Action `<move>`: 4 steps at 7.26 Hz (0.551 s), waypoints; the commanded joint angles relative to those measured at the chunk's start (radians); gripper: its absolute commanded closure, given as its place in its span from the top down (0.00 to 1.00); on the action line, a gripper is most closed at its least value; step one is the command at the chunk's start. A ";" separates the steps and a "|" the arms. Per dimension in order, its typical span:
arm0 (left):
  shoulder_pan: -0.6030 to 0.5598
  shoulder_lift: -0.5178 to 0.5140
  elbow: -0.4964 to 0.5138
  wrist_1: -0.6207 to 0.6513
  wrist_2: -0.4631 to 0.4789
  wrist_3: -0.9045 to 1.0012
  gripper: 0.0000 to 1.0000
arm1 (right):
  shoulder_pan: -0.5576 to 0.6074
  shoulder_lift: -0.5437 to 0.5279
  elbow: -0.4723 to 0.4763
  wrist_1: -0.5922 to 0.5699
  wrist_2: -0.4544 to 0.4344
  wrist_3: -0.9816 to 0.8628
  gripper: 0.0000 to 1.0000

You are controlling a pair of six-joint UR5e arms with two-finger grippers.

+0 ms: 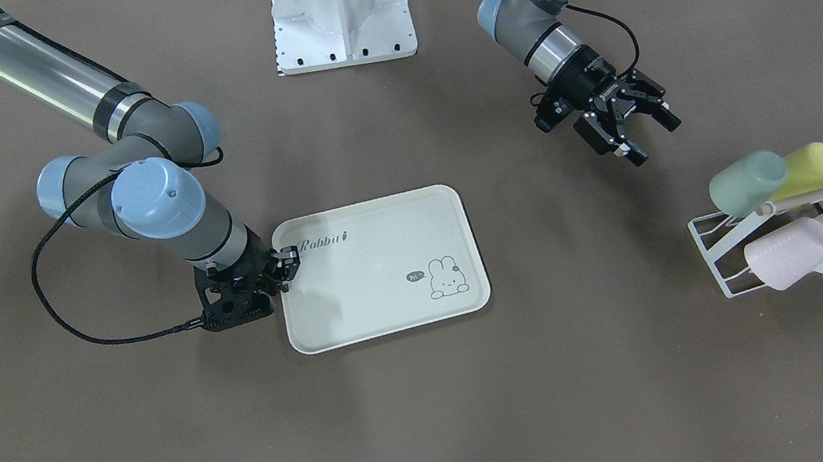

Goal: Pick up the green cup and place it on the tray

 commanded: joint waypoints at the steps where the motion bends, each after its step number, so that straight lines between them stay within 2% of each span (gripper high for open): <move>1: 0.001 0.017 0.003 -0.003 0.002 0.017 0.98 | 0.070 -0.012 0.016 -0.041 0.043 -0.005 1.00; 2: 0.001 0.023 0.022 -0.002 0.005 0.017 0.98 | 0.142 -0.015 0.063 -0.146 0.095 -0.024 1.00; 3: 0.000 0.051 0.028 -0.005 0.011 0.014 0.98 | 0.208 -0.068 0.158 -0.244 0.101 -0.087 1.00; 4: 0.000 0.072 0.045 -0.012 0.011 0.008 0.98 | 0.292 -0.177 0.260 -0.286 0.103 -0.188 1.00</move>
